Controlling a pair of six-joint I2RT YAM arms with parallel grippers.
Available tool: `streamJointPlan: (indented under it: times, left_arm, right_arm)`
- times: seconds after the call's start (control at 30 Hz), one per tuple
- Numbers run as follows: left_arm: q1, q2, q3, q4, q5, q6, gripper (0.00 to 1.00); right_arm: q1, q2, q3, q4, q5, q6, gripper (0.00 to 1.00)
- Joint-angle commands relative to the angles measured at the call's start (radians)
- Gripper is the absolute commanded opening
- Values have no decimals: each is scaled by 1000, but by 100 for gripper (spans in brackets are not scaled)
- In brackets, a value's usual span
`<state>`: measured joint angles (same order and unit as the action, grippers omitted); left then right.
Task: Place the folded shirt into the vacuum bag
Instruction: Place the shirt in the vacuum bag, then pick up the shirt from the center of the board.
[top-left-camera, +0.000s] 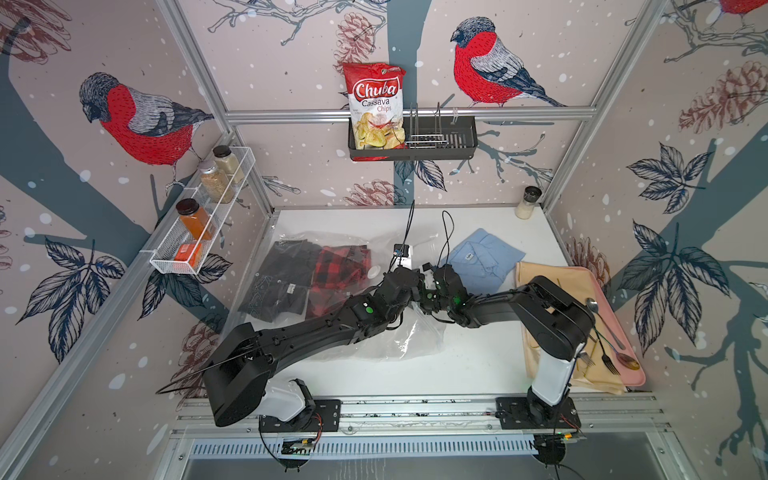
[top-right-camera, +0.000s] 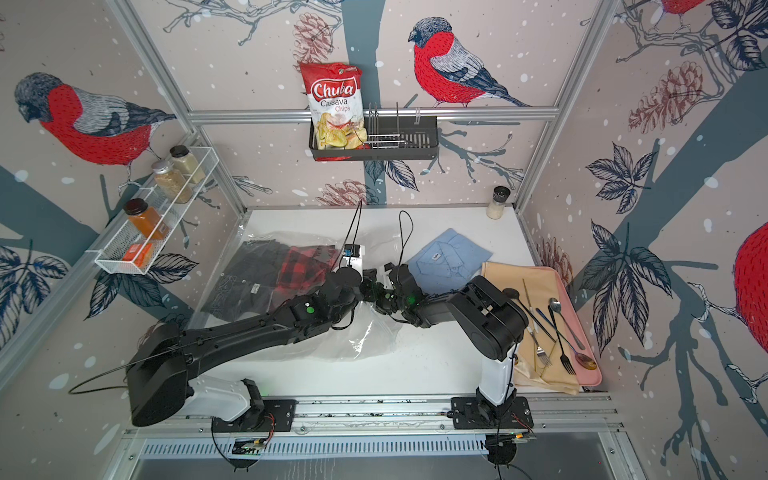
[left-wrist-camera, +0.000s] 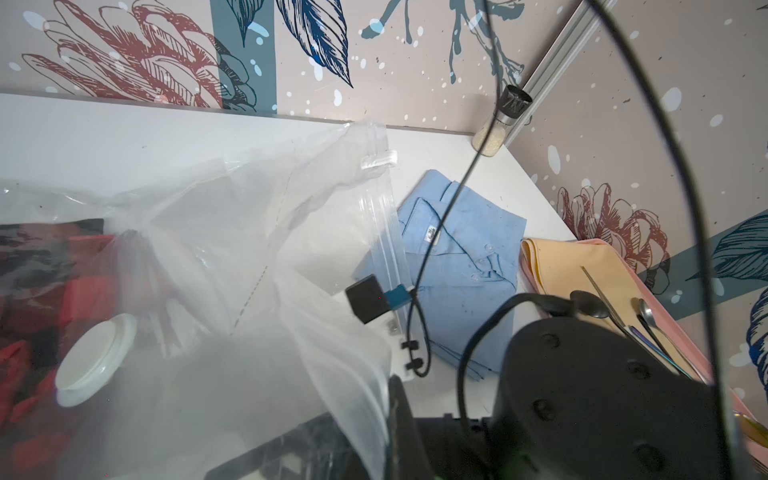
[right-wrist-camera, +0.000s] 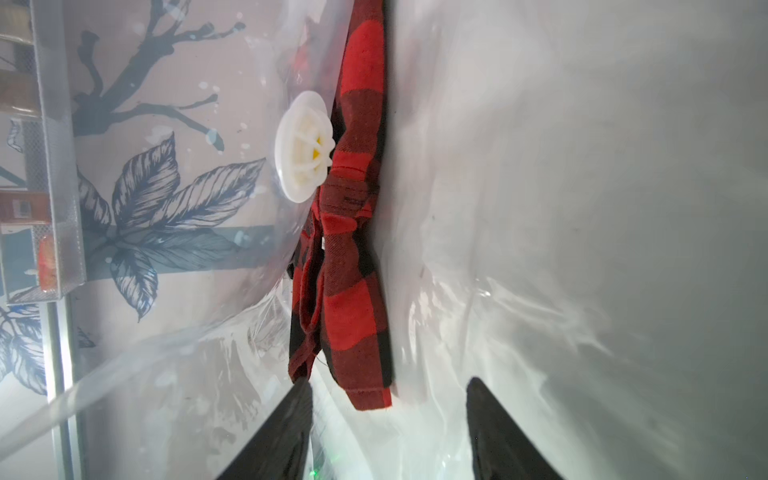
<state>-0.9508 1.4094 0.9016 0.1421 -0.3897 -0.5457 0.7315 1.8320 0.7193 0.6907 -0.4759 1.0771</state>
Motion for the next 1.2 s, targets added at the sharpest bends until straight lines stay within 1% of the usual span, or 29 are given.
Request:
streamJointPlan:
  times: [0.0, 0.1, 0.2, 0.23, 0.3, 0.43, 0.53, 0.6, 0.7, 0.8, 0.93, 1.17]
  left_arm:
    - [7, 6, -15, -12, -23, -3, 0]
    - [15, 20, -26, -3, -23, -5, 0]
    - [29, 50, -29, 5, -19, -4, 0]
    - [35, 65, -29, 8, -21, -6, 0]
    - [47, 92, -27, 16, -16, -5, 0]
    - [77, 149, -25, 43, 11, 11, 0]
    - [100, 183, -21, 54, 15, 22, 0]
    - [116, 197, -23, 64, 18, 31, 0]
    - [142, 214, -16, 71, 11, 63, 0]
    - [178, 216, -13, 61, 8, 85, 0]
    - [210, 188, -24, 51, 39, 98, 0]
    - [210, 120, -21, 4, 120, 99, 0]
  right_arm:
    - [-35, -49, -62, 56, -2, 4, 60]
    - [-75, -117, -120, 67, -21, 2, 60]
    - [-126, -202, -198, 160, -74, 32, 62]
    - [-146, -232, -212, 152, -89, 30, 62]
    - [-182, -296, -218, 75, -102, -13, 62]
    - [-258, -433, -203, -161, -79, -136, 65]
    - [-331, -509, -195, -278, -69, -200, 66]
    - [-371, -529, -179, -344, -61, -241, 67]
    - [-415, -504, -143, -408, -67, -291, 67]
    - [-429, -432, -75, -474, -60, -351, 67]
    - [-422, -310, 28, -524, -47, -407, 66]
    - [-385, -119, 207, -621, 13, -482, 64]
